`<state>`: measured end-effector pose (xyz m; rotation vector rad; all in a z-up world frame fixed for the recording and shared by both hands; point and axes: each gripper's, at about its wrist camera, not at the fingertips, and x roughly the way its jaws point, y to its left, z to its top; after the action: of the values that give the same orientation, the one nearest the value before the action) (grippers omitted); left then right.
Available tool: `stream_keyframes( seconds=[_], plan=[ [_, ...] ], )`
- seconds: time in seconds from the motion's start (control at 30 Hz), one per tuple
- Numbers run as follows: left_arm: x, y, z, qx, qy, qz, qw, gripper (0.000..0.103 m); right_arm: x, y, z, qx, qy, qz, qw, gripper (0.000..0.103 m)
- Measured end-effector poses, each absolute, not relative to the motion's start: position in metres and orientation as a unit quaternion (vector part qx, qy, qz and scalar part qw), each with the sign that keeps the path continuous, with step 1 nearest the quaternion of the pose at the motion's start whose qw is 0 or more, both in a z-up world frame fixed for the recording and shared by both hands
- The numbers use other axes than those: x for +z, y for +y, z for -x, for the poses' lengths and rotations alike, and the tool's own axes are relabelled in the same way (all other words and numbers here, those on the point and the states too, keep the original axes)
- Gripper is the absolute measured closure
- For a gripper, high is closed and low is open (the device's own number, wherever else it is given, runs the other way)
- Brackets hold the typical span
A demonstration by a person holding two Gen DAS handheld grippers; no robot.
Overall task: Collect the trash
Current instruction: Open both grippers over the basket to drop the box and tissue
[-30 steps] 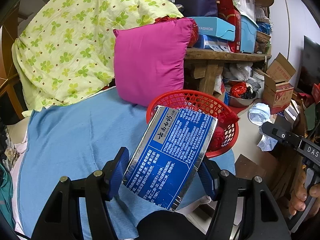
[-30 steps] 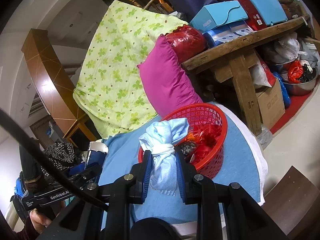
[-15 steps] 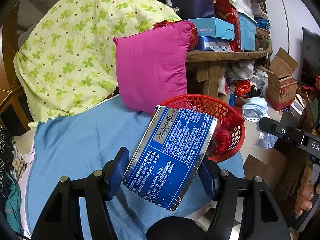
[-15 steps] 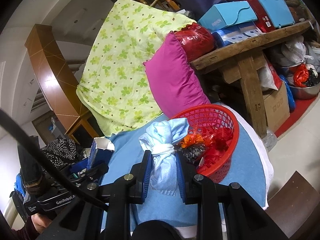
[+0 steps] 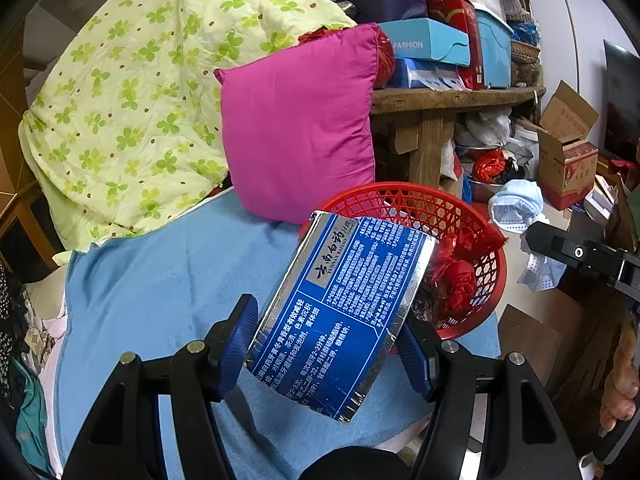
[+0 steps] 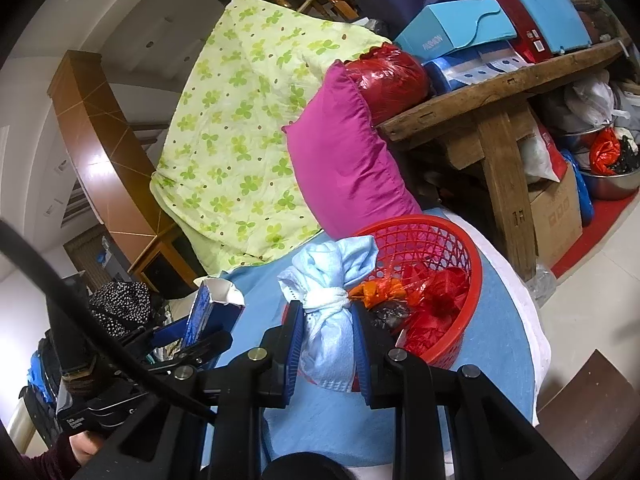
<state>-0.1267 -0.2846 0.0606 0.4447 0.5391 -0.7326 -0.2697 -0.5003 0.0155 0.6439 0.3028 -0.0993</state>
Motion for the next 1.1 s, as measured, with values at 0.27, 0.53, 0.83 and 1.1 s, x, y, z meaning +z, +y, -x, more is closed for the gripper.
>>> stream_keyframes(
  seconds=[0.27,0.53,0.83,1.1],
  plan=[
    [0.051,-0.302,0.118,-0.364,0.27,-0.224,0.863,0.035,0.005,-0.52,0.267,-0.064,0.151,-0.329,0.93,0.077],
    [0.046,-0.317,0.103,-0.376,0.29,-0.221,0.852,0.035,-0.003,-0.538,0.263,-0.076,0.153,-0.338,0.925,0.077],
    [0.047,-0.336,0.084,-0.382,0.299,-0.218,0.847,0.035,-0.008,-0.554,0.248,-0.081,0.162,-0.344,0.921,0.077],
    [0.042,-0.362,0.061,-0.39,0.314,-0.216,0.838,0.034,-0.006,-0.567,0.222,-0.076,0.163,-0.345,0.921,0.076]
  ],
)
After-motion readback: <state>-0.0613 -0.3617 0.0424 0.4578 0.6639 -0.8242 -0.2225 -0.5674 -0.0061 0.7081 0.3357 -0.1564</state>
